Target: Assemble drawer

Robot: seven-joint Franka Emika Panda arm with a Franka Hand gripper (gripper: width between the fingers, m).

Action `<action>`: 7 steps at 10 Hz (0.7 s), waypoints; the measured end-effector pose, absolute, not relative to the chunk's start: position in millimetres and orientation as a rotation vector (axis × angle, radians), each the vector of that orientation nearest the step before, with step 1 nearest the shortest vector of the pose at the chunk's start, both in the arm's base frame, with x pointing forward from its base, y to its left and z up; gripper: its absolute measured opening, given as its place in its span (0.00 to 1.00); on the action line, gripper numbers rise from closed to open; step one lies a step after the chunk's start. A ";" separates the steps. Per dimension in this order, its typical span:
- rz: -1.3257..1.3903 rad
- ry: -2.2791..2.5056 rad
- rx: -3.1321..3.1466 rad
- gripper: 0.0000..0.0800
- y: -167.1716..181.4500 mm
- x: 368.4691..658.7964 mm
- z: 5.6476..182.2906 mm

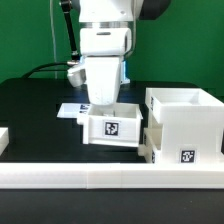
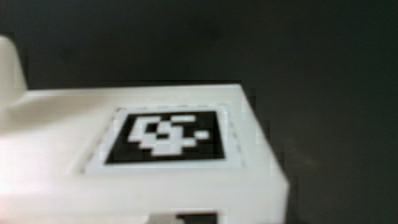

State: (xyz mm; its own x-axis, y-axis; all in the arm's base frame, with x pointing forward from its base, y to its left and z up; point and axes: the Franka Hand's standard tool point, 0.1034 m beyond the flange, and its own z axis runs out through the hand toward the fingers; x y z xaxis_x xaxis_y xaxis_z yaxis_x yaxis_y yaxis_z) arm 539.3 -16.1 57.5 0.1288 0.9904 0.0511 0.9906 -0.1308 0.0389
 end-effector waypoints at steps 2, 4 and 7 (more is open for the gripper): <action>-0.093 -2.074 -2.339 0.05 -9.1 548.6 54.9; -0.090 -2.070 -2.339 0.05 -10.0 547.2 53.7; -0.083 -2.099 -2.310 0.05 -7.3 547.7 55.2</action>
Offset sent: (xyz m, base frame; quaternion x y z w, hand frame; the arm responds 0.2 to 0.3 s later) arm 0.0000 0.0000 0.0000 0.0000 0.0000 0.0000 1.0000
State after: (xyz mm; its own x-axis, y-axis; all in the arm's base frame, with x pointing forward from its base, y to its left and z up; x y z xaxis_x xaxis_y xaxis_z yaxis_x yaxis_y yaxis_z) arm 547.7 -7.3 55.2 0.0951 0.9941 0.0523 0.9951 -0.0963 0.0218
